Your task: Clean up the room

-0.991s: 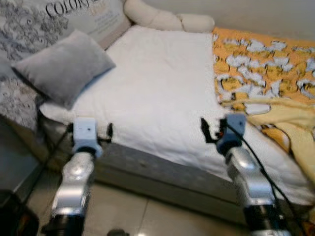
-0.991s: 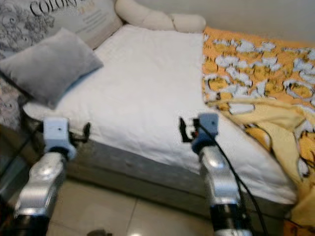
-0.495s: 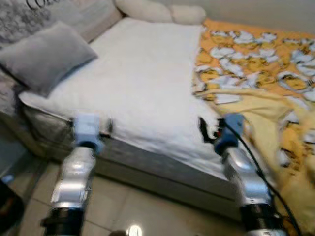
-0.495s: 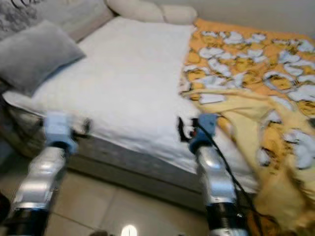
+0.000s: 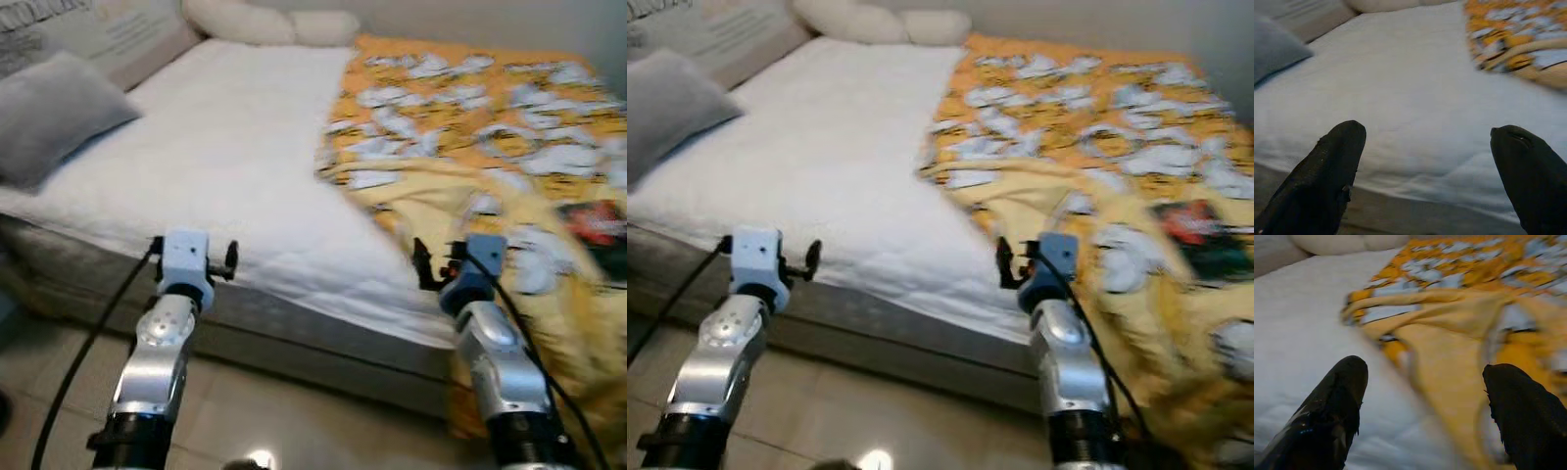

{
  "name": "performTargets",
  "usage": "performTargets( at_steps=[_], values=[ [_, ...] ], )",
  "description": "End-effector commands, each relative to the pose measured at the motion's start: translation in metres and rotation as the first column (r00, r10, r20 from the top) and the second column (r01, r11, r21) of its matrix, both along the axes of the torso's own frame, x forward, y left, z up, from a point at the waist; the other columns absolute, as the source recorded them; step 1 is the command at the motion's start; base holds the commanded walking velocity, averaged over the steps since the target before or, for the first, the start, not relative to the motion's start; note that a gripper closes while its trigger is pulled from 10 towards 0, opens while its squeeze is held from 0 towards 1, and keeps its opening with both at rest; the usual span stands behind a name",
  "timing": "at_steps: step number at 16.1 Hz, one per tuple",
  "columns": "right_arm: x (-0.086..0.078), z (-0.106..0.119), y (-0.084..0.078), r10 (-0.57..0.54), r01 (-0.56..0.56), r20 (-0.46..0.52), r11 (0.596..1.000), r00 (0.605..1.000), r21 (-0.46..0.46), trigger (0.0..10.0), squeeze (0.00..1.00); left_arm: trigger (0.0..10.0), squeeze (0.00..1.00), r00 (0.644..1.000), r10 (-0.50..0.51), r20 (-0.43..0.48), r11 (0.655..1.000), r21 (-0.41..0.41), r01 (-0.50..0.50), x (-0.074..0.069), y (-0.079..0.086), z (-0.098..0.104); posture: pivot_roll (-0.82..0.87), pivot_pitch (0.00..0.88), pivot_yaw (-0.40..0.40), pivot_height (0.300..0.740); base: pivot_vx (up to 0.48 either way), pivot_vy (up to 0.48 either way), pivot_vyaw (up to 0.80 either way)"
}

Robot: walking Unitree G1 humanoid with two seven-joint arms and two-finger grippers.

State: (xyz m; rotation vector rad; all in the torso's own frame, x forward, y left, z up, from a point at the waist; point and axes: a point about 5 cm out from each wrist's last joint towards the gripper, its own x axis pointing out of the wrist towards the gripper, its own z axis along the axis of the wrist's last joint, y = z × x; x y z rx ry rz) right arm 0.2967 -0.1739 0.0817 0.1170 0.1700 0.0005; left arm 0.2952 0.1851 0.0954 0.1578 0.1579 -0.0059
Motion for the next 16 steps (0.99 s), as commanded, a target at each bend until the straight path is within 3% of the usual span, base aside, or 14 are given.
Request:
performTargets(
  at_steps=[1,11,16],
  values=[
    [0.0031,0.0051,0.0055,0.02,-0.021,0.025,1.0,0.999,0.011,10.0,0.0,10.0,1.0,1.0,0.019,-0.001,1.0,0.022,-0.019,-0.0011,0.0094,0.0004,0.05,0.0,0.036,0.74,0.0,-0.48,0.0],
    [0.0051,0.0079,0.0106,0.084,-0.084,0.038,0.996,0.996,0.001,10.0,0.0,10.0,1.0,1.0,0.019,0.007,1.0,0.021,-0.019,0.0005,0.0092,0.0015,0.05,0.0,0.038,0.74,0.0,-0.48,0.71],
    [0.0016,0.003,0.0105,0.079,-0.079,0.02,0.997,0.997,0.023,10.0,0.0,10.0,1.0,1.0,0.017,0.002,1.0,0.025,-0.017,-0.0016,0.0095,0.0004,0.05,0.0,0.039,0.74,0.0,-0.48,0.0]
  ],
)
